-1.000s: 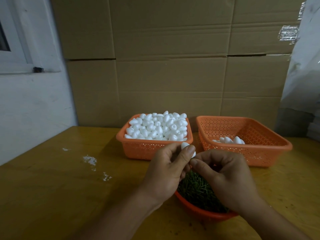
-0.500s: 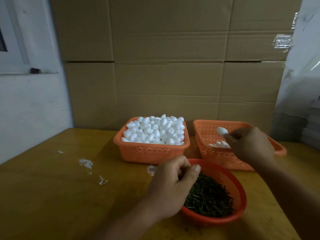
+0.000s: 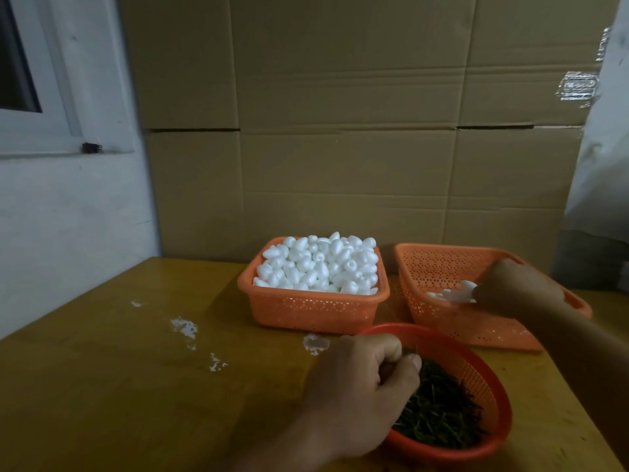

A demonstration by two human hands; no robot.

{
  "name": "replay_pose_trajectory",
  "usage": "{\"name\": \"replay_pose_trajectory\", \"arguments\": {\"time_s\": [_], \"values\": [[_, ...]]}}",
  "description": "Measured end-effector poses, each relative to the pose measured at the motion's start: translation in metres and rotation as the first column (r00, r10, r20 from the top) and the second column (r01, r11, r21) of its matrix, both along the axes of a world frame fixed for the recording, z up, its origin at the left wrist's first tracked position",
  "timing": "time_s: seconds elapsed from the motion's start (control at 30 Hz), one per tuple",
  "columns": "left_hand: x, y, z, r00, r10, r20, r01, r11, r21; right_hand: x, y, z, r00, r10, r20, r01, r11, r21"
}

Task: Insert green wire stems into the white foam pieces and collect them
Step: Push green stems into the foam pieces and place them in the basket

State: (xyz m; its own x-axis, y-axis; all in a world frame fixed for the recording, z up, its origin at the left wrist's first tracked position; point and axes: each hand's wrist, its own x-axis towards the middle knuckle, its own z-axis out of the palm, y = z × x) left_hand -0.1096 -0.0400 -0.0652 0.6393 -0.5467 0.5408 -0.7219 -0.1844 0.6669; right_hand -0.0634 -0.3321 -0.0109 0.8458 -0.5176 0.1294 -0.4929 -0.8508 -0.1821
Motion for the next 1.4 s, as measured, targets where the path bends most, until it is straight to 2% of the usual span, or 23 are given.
{"name": "replay_pose_trajectory", "arguments": {"time_s": [0.1,0.23,0.3,0.47,0.6,0.73,0.87,0.97,1.07,1.2,1.4], "values": [[0.000,0.001,-0.001,1.000,-0.001,0.013,0.001,1.000,0.002,-0.005,0.003,-0.002,0.998,-0.018,0.062,0.018,1.000,0.003],[-0.002,0.001,0.000,0.997,0.034,0.074,-0.033,0.999,-0.021,-0.026,0.024,-0.006,0.941,-0.004,0.340,0.006,1.000,-0.004],[-0.003,-0.001,-0.003,0.993,0.063,0.103,-0.062,0.998,-0.011,-0.043,0.044,-0.004,0.894,0.044,0.447,-0.059,0.998,0.021],[0.007,-0.001,0.000,0.977,0.139,0.161,-0.130,0.989,-0.068,-0.085,0.095,-0.006,0.800,0.161,0.578,-0.310,0.935,0.170],[0.017,0.006,0.011,0.986,0.134,0.095,-0.127,0.989,-0.076,-0.104,0.120,-0.020,0.798,0.284,0.532,-0.428,0.888,0.166],[0.058,0.020,0.031,0.961,0.274,0.027,-0.272,0.960,-0.062,-0.108,0.130,-0.028,0.735,0.391,0.555,-0.520,0.849,0.090],[0.120,0.030,0.053,0.880,0.474,0.026,-0.474,0.873,0.116,-0.107,0.134,-0.032,0.703,0.399,0.589,-0.530,0.846,0.058],[0.158,0.026,0.062,0.848,0.530,0.004,-0.505,0.806,0.310,-0.106,0.135,-0.032,0.692,0.394,0.604,-0.532,0.844,0.059],[0.179,0.013,0.066,0.837,0.537,0.105,-0.520,0.719,0.461,-0.106,0.134,-0.033,0.691,0.393,0.607,-0.535,0.842,0.064],[0.186,-0.009,0.066,0.830,0.535,0.161,-0.522,0.641,0.563,-0.106,0.133,-0.035,0.726,0.367,0.582,-0.505,0.859,0.088],[0.188,-0.022,0.062,0.825,0.551,0.122,-0.508,0.630,0.587,-0.107,0.134,-0.035,0.733,0.345,0.587,-0.487,0.868,0.097]]}}
